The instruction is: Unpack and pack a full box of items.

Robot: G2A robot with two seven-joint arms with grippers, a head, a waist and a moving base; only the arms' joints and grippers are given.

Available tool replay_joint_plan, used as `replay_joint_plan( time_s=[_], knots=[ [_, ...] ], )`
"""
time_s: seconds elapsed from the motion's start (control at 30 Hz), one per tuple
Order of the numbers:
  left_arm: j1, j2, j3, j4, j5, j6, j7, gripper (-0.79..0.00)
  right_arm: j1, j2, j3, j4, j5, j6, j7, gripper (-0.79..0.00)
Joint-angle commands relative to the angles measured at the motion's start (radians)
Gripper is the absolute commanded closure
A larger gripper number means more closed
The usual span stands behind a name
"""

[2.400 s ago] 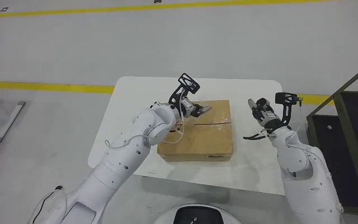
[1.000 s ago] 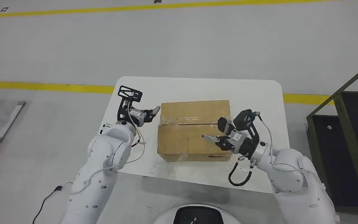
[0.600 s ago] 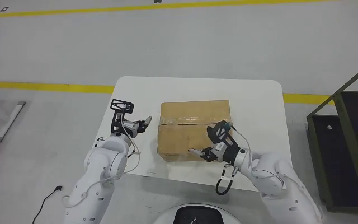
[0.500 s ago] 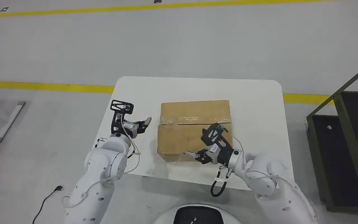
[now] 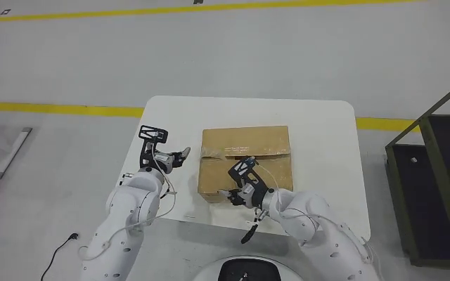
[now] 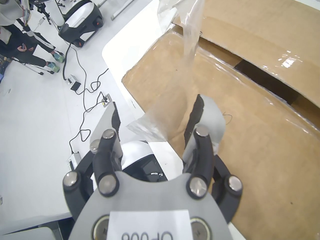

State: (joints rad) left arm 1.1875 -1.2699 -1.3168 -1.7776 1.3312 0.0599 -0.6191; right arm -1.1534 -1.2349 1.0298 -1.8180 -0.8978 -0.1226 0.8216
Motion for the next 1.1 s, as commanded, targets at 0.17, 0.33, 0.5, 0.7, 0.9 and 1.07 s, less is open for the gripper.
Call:
replay_joint_plan(
  time_s=[0.17,0.33,0.5,0.7,0.9,1.07],
  knots=[
    [0.0,0.0,0.0,0.0,0.0,0.0,0.0,-0.785,0.036,0.0,-0.006,-0.011,-0.111,0.038,0.004,0.0],
    [0.0,0.0,0.0,0.0,0.0,0.0,0.0,-0.785,0.033,0.012,0.007,-0.082,-0.326,0.006,-0.038,0.0],
    [0.0,0.0,0.0,0.0,0.0,0.0,0.0,-0.785,0.03,0.026,-0.001,-0.118,-0.622,-0.06,-0.128,0.0],
    [0.0,0.0,0.0,0.0,0.0,0.0,0.0,-0.785,0.018,0.04,-0.032,-0.068,-0.971,-0.099,-0.321,0.0],
    [0.0,0.0,0.0,0.0,0.0,0.0,0.0,-0.785,0.006,0.042,-0.034,-0.055,-1.014,-0.086,-0.358,0.0],
    [0.0,0.0,0.0,0.0,0.0,0.0,0.0,-0.785,0.006,0.042,-0.034,-0.055,-1.014,-0.086,-0.358,0.0]
  ],
)
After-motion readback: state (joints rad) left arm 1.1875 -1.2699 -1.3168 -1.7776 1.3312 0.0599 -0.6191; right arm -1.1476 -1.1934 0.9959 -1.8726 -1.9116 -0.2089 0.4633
